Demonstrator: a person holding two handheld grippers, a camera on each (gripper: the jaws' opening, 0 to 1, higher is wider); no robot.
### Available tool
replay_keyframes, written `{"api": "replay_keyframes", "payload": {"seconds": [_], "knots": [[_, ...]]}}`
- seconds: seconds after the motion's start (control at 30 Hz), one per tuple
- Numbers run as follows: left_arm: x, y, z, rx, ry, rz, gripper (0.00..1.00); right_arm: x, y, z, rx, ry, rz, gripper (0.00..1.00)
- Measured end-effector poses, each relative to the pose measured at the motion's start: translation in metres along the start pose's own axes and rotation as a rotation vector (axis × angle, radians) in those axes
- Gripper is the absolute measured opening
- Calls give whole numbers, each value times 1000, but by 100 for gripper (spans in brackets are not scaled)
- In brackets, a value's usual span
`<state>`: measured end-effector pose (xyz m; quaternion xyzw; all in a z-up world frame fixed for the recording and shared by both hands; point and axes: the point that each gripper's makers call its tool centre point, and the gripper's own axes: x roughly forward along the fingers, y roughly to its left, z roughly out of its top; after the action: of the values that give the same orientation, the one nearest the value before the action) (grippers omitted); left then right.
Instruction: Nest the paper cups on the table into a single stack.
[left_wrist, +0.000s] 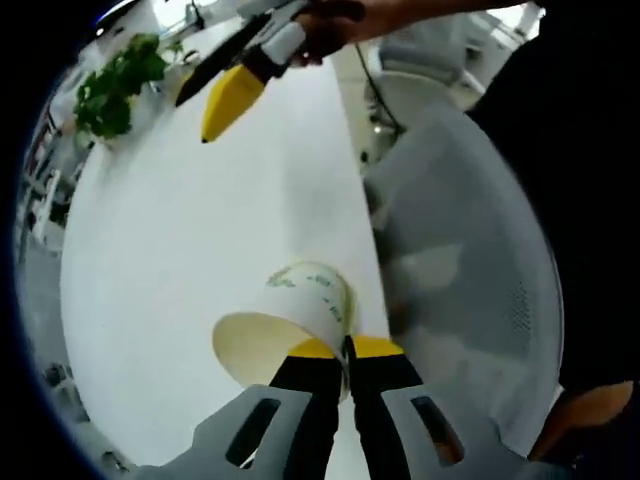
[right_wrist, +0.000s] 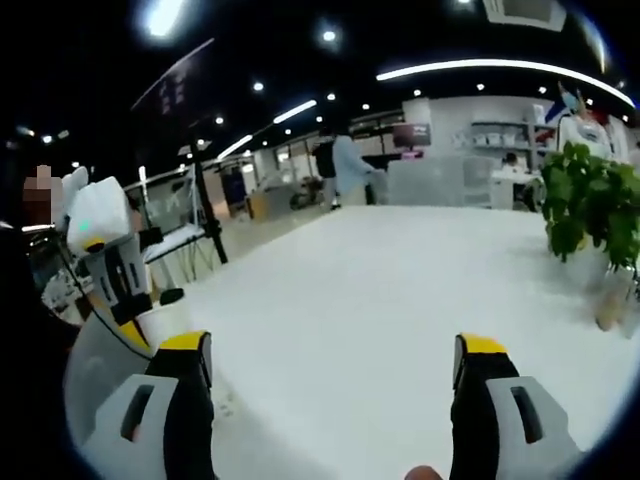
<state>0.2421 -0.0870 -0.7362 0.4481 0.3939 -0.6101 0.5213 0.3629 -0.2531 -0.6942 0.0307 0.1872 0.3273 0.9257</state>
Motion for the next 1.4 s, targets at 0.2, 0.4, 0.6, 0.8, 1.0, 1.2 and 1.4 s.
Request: {"api": "replay_keyframes", "payload": {"seconds": [0.2, 0.4, 0.6, 0.8, 1.0, 1.2, 1.4], "knots": [[4, 0, -2, 80, -1, 3, 1, -1, -2, -3, 11, 1, -3, 99], [8, -5, -7, 36, -16, -20, 10, 0, -2, -5, 23, -4, -6, 98], [11, -7, -5, 15, -52, -21, 20, 1, 0, -6, 31, -2, -2, 98], [13, -9, -4, -10, -73, -29, 23, 0, -2, -10, 37, 2, -5, 98], [11, -8, -4, -41, -95, -31, 26, 0, -2, -13, 46, 7, -7, 98], [9, -7, -4, -69, -114, -29, 27, 2, -3, -11, 49, 5, -8, 98], [4, -5, -3, -124, -162, -20, 27, 5, -1, -13, 46, 16, -1, 98]]}}
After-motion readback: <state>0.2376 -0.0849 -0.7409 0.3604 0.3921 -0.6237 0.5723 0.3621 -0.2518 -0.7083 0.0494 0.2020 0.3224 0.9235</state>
